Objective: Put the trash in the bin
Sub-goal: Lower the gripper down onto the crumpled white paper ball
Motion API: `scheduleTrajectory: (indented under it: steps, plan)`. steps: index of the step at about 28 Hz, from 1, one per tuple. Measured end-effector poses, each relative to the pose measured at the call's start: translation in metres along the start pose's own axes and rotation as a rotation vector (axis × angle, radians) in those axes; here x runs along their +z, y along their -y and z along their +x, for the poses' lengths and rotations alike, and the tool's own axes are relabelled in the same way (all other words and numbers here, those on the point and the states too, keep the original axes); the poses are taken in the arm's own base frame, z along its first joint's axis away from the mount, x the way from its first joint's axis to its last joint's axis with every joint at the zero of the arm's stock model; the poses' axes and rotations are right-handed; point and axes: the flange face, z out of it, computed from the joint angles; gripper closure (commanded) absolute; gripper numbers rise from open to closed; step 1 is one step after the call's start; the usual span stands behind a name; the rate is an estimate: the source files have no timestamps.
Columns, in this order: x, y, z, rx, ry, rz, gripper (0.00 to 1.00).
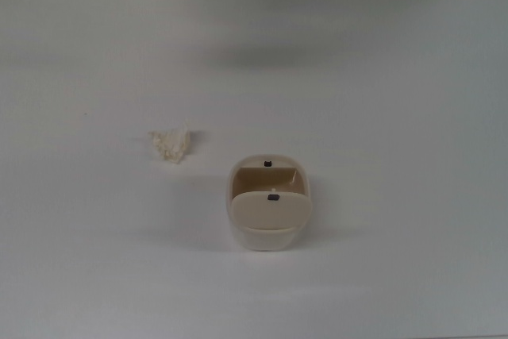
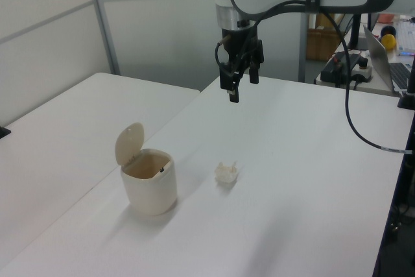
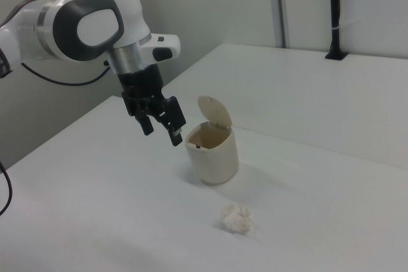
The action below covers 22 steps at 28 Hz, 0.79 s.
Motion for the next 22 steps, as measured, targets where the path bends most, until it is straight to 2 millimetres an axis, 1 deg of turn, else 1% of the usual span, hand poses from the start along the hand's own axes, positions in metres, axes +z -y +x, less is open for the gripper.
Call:
scheduleTrajectory:
  steps: [3,5,11,15,16,20,21,22]
  plan:
    - [0.002,0.0,0.001,-0.007,0.004,0.0,0.0]
    - [0.009,0.0,0.003,-0.026,0.016,0.0,0.0]
    - [0.043,-0.005,0.024,-0.118,0.055,0.004,0.0]
    - [0.063,-0.004,0.036,-0.139,0.071,0.007,0.0]
    - [0.07,-0.004,0.039,-0.141,0.076,0.008,0.0]
    - [0.114,-0.001,0.061,-0.159,0.087,0.001,0.0]
    - [0.127,0.0,0.066,-0.163,0.088,-0.006,0.0]
    - [0.145,0.001,0.073,-0.17,0.092,-0.015,0.0]
